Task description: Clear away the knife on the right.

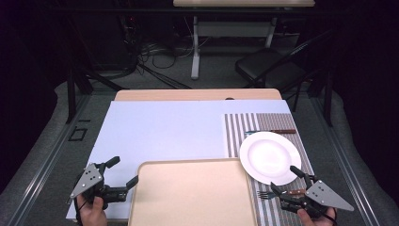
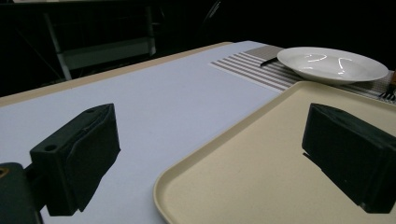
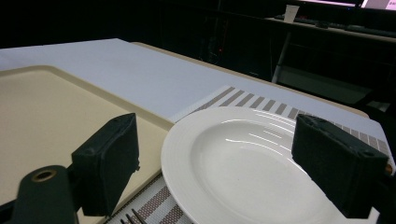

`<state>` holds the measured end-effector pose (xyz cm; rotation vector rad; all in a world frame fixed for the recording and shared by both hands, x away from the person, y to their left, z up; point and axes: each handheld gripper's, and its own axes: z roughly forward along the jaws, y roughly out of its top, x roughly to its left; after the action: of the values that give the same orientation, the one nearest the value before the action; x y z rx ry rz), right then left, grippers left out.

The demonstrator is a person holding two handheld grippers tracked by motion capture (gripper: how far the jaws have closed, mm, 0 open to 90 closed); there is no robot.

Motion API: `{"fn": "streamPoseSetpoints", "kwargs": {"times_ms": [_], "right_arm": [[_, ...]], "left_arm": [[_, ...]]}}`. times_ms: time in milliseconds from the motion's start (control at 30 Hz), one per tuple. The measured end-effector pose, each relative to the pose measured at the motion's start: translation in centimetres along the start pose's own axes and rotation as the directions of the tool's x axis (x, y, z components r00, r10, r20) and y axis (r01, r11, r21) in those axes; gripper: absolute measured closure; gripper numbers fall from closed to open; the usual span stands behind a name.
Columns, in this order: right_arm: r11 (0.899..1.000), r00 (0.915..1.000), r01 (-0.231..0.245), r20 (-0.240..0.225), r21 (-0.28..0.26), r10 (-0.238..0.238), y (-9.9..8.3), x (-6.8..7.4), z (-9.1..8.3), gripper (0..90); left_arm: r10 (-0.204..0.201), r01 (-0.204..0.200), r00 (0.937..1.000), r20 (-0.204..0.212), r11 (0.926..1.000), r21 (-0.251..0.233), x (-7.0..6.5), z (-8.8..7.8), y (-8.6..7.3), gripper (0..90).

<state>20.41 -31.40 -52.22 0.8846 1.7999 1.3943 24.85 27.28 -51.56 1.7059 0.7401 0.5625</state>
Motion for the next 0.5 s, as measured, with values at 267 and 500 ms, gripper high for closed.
{"fn": "streamPoseSetpoints", "kwargs": {"times_ms": [267, 500], "right_arm": [[1.000, 0.9998, 0.006, 0.021, 0.002, -0.006, 0.11, -0.12, -0.45, 14.6], [1.000, 0.9990, -0.016, 0.043, 0.027, 0.015, 0.12, -0.70, -0.48, 14.6]], "left_arm": [[0.001, -0.001, 1.0000, 0.004, 1.0000, 0.002, -0.07, 0.13, -0.06, 4.3], [0.000, 0.000, 1.0000, -0.005, 1.0000, 0.002, -0.08, -0.17, -0.06, 4.3]]}}
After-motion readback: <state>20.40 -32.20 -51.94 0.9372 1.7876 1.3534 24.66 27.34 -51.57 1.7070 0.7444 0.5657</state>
